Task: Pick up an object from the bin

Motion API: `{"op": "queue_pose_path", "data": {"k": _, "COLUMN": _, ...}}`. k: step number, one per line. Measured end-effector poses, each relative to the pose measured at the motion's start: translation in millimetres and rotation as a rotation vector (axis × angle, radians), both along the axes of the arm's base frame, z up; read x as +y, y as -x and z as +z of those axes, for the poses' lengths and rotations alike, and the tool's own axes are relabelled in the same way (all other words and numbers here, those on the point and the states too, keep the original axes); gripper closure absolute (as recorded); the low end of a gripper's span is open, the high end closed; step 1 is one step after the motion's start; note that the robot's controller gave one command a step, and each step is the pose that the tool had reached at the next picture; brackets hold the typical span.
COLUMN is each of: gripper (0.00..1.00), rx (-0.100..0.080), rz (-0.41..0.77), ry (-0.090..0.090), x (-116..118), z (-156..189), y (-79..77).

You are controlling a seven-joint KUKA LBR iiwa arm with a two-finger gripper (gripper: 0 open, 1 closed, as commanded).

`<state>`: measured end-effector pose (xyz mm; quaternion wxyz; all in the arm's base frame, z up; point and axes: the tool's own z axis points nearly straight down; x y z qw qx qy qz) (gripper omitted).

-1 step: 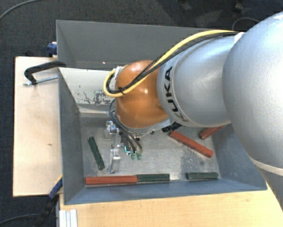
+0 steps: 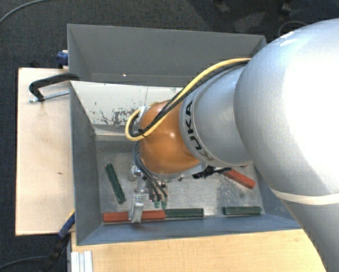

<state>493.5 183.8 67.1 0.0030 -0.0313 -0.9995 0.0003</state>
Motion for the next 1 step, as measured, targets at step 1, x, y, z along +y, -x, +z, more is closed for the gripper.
{"op": "queue_pose_path", "data": {"k": 1, "gripper": 0.0, "rx": -0.017, "rz": 0.371, "ry": -0.002, "x": -40.1, "z": 123.7, "y": -12.7}}
